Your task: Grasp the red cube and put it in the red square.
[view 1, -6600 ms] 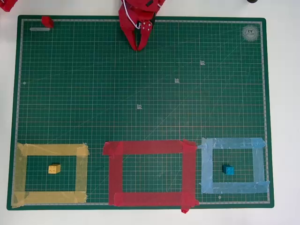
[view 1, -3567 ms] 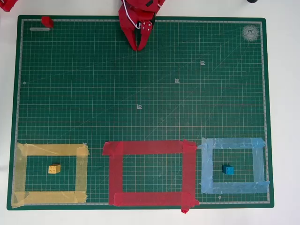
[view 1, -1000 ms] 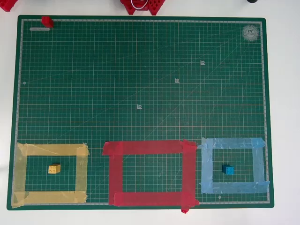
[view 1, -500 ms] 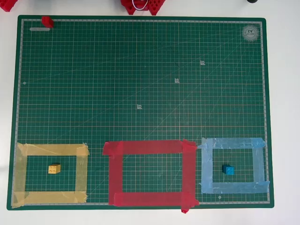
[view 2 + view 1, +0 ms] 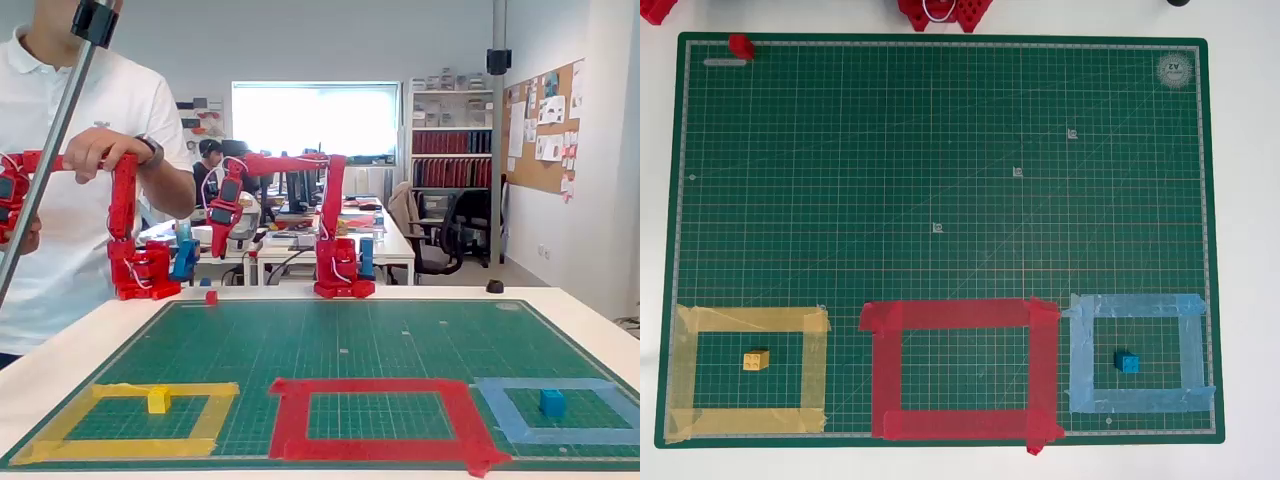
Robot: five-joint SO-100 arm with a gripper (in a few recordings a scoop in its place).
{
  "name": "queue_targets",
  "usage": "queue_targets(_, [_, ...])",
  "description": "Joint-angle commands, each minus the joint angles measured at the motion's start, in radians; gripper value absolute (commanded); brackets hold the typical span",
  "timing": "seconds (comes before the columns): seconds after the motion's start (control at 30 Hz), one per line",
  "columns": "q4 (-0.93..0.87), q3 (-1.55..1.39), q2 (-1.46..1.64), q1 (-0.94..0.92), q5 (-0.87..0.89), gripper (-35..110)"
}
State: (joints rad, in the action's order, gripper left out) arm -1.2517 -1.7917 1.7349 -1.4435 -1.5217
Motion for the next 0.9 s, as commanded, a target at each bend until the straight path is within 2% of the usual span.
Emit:
queue_targets(0.0, [-0.008, 0.037, 0.012, 0.005, -0.021, 2])
queue_targets(0.27, [0.012, 0.031, -0.017, 0.003, -0.012, 4])
queue_targets(0.33, [0.014, 0.02, -0.026, 0.006, -0.012, 11])
queue_targets(0.87, [0.044, 0.032, -0.138, 0.104, -0.011, 11])
